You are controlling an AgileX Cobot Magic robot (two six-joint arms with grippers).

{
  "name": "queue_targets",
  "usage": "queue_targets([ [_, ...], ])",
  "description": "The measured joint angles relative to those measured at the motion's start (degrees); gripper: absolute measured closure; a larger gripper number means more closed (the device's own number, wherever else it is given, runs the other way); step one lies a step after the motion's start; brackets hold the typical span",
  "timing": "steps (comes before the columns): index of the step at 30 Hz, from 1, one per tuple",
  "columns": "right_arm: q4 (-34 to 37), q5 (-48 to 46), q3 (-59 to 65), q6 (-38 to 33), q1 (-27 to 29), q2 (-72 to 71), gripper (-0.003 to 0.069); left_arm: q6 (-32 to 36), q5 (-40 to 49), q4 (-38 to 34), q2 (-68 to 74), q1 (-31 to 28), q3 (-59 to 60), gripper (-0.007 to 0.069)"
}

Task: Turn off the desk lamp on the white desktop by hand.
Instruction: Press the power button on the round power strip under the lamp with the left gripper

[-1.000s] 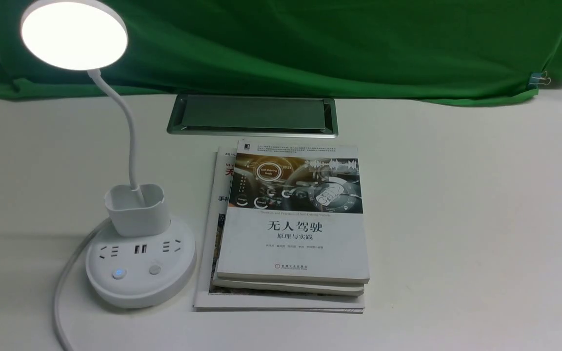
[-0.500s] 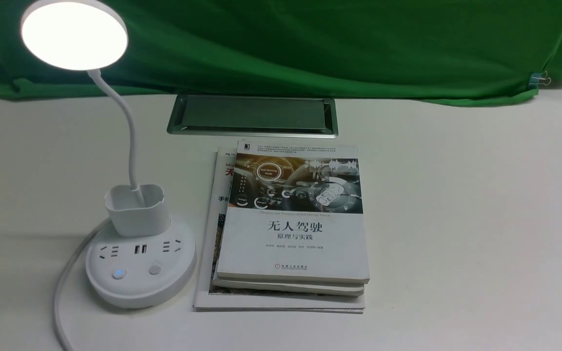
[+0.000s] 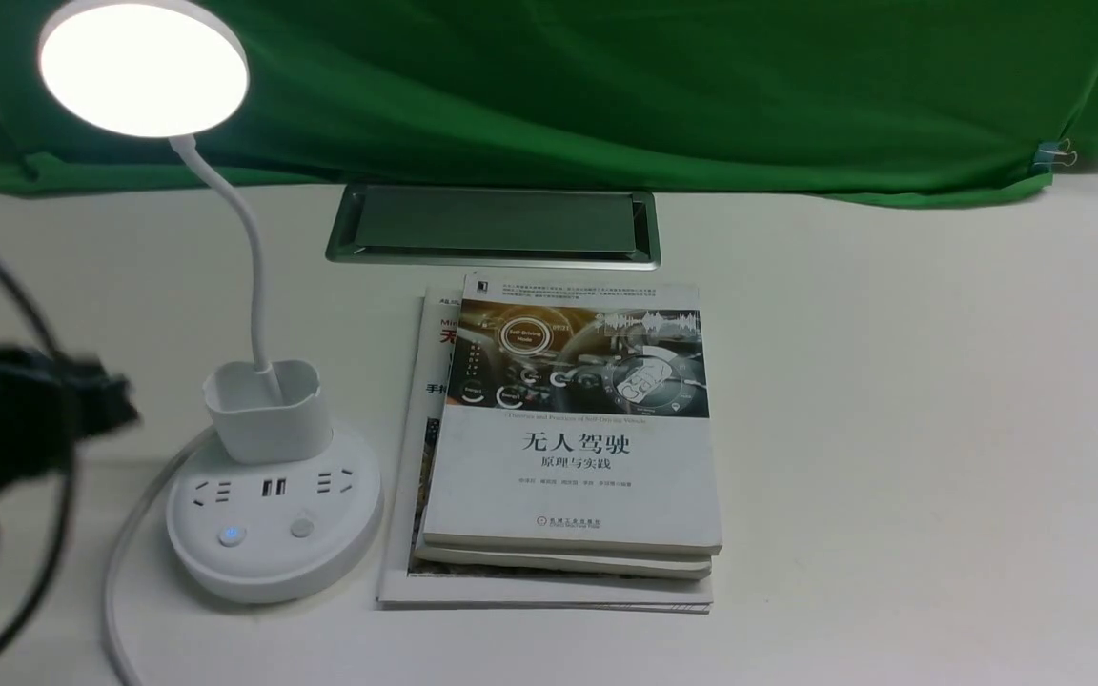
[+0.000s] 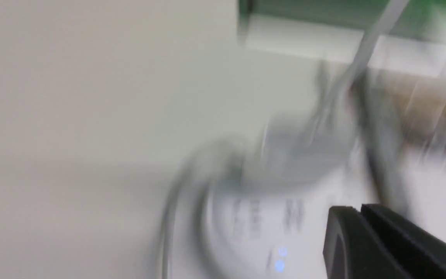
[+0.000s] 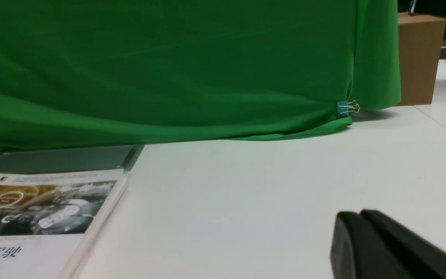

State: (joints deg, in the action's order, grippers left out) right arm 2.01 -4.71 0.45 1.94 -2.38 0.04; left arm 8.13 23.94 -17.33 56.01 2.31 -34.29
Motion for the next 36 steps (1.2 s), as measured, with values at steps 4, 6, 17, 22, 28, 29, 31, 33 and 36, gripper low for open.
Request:
queue_targets([
  [4, 0.0, 0.0, 0.0, 0.0, 0.0, 0.0, 0.0622, 3.5, 10.4, 0.2, 9.1, 2.1, -4.8, 0.0606],
  [6, 0.0, 0.0, 0.0, 0.0, 0.0, 0.0, 0.0622, 2.0, 13.7, 3.3, 12.9, 5.3, -8.4, 0.0606],
  [17, 0.0, 0.0, 0.0, 0.0, 0.0, 0.0, 0.0622, -13.4, 17.1, 23.8, 31.0, 19.0, -17.9, 0.0606],
  [22, 0.0, 0.0, 0.0, 0.0, 0.0, 0.0, 0.0622, -13.0, 16.0, 24.4, 32.8, 19.0, -17.9, 0.0610],
  [28, 0.0, 0.0, 0.0, 0.0, 0.0, 0.0, 0.0622, -12.6, 12.5, 23.8, 35.6, 19.0, -17.9, 0.0610],
  [29, 0.0, 0.0, 0.0, 0.0, 0.0, 0.0, 0.0622, -12.6, 12.3, 23.8, 36.1, 19.0, -17.9, 0.0610],
  [31, 0.0, 0.0, 0.0, 0.0, 0.0, 0.0, 0.0622, -12.5, 11.8, 23.6, 38.1, 19.0, -17.9, 0.0610],
  [33, 0.0, 0.0, 0.0, 0.0, 0.0, 0.0, 0.0622, -12.5, 12.2, 23.6, 38.7, 19.0, -18.5, 0.0610],
  [36, 0.0, 0.0, 0.0, 0.0, 0.0, 0.0, 0.0622, -12.5, 12.7, 23.8, 38.9, 19.1, -18.8, 0.0610],
])
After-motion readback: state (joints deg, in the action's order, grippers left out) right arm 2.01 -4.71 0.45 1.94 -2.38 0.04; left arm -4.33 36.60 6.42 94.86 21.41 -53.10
